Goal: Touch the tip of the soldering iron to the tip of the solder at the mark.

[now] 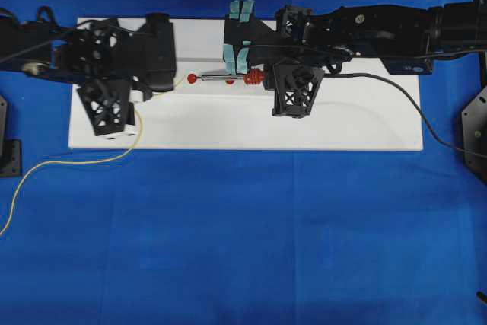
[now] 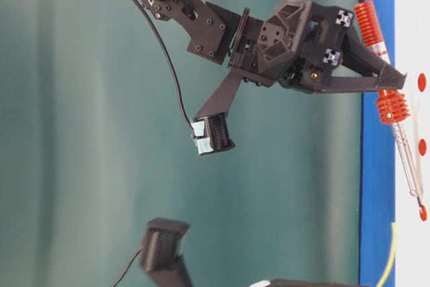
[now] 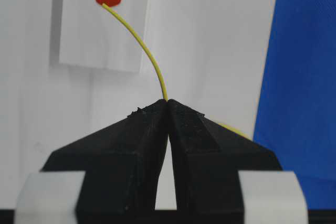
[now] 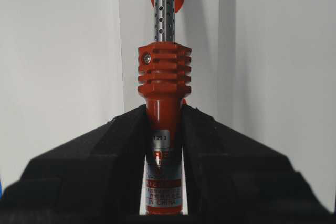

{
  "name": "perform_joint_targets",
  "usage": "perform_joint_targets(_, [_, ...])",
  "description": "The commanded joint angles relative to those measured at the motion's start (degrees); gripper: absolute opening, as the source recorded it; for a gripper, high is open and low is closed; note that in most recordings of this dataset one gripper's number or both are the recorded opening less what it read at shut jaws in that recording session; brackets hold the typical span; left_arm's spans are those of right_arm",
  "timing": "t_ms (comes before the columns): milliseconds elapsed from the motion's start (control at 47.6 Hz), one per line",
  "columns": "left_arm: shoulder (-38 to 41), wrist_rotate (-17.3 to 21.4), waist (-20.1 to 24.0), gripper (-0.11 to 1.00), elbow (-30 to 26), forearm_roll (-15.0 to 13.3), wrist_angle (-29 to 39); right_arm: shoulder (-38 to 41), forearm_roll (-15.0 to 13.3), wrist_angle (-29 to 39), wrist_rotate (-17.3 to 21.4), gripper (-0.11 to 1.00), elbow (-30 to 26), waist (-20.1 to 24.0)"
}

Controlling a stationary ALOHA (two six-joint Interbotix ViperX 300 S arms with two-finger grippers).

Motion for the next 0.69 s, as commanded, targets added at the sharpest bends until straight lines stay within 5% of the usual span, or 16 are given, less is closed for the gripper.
perform_joint_targets(0, [-2.99,-0.09,-0.09,0.02,0.00,0.09,0.00,-0.79,-0.18,-0.26,0.09,0.06,-1.41,0.00])
perform_joint_targets(315, [-4.31,-0.62,-0.18,0.02,1.23,0.00,-0.44,-1.32,-0.18,-0.09,0.26,0.06,-1.32,0.09])
perform_joint_targets(672, [-4.48,-0.79,-0.09,0.02,1.49,0.09,-0.44,-11.25,-0.88,1.85,0.97,0.06,4.57,0.00])
